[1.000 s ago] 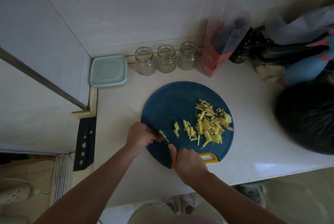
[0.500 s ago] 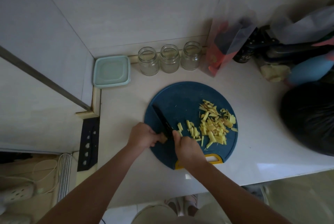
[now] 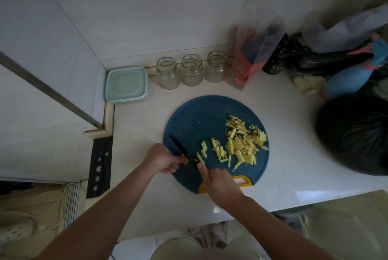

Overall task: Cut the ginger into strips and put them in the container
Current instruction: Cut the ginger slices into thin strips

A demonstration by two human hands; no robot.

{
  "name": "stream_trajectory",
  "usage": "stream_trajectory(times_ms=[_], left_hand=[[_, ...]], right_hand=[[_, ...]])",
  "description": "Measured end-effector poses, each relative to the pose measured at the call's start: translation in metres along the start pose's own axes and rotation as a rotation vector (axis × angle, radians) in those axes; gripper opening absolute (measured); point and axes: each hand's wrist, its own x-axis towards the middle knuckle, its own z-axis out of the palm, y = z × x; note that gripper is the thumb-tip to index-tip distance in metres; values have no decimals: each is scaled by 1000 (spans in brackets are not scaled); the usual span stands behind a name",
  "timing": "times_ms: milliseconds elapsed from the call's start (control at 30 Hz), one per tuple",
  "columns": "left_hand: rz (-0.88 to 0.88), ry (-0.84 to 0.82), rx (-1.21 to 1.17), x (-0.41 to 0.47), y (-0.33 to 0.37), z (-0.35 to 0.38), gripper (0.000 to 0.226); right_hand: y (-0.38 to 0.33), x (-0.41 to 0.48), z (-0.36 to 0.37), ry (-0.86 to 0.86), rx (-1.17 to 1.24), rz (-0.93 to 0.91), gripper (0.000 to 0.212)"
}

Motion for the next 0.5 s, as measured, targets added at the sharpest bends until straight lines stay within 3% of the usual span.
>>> stream_trajectory(times_ms=[100,167,233,267,500], left_hand=[[6,4,4,-1,0,1,30],[4,2,5,-1,0,0,31],[4,1,3,-1,0,1,33],[6,2,1,-1,0,1,34],[40,-1,11,5,-1,1,34]], right_hand=[[-14,-6,-14,-20,1,60,85],[-23,-9,-25,-106,-54,-10,36],[-26,-11,-25,-143,79,145,69],[-28,-11,-23,-154,95,178,74],[-31,-3,-29,-233,113,229,56]])
